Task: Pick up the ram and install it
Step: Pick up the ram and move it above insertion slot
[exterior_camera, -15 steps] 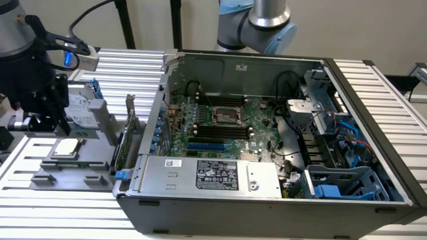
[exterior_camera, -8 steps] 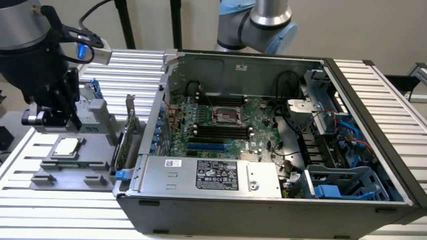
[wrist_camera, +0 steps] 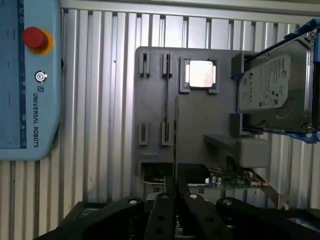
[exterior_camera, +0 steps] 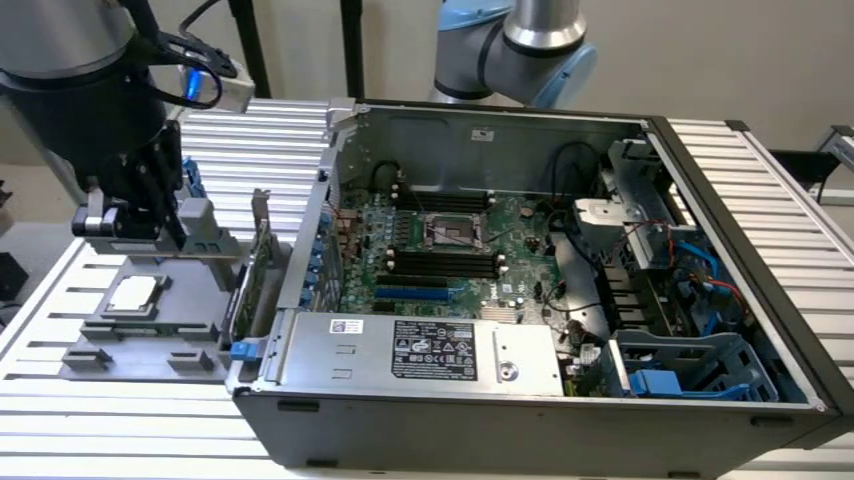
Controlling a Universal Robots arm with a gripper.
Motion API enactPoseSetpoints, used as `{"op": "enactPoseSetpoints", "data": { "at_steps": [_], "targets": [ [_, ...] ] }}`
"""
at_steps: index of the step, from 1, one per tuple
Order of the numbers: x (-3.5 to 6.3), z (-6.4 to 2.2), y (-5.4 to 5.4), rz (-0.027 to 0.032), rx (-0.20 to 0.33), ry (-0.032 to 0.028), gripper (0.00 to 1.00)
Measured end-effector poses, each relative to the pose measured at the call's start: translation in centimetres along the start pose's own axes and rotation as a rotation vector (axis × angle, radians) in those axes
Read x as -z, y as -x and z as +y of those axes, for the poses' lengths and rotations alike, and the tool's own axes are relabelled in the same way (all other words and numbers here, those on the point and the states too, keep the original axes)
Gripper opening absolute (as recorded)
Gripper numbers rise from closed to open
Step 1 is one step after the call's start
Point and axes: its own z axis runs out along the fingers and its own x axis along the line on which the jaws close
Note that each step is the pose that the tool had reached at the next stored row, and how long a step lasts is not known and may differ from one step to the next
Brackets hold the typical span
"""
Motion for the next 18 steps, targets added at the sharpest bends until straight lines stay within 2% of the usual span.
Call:
{"op": "enactPoseSetpoints", "data": {
  "at_steps": [13,18],
  "targets": [
    [2.67,-4.39,0.3,-0.0154,0.001,0.0000,0.13],
    [3.27,-5.87,0.4,-0.0219,0.001,-0.0002,0.13]
  ]
}}
